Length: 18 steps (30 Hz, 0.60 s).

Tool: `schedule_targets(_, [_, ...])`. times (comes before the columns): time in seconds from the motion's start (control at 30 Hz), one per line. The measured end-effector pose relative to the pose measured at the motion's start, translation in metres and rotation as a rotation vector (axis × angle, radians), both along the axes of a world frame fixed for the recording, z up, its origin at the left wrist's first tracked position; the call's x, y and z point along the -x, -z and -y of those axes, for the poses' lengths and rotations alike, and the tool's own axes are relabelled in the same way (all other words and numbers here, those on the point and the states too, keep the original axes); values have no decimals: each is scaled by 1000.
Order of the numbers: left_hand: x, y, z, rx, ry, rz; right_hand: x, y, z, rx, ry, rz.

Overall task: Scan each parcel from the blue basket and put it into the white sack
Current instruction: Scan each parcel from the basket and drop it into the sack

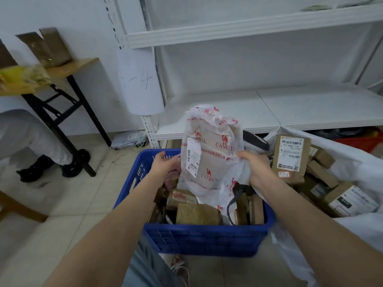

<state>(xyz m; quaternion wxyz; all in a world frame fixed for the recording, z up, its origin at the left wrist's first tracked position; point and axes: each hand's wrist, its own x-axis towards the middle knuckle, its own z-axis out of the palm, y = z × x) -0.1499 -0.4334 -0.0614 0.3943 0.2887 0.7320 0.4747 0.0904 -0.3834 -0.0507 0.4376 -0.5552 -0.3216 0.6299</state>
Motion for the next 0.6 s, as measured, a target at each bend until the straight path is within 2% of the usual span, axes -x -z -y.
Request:
schedule_targets(0.1, [4,28,11,69,61,33,-6,0,3,45,-93,-45])
schedule_targets(0.47, [0,65,4,182,139,157,-25,-8,13,114,-271,-274])
schedule_targets(0.6, [-8,71,7,266,113,437,-25,-8,11,120,-222,-298])
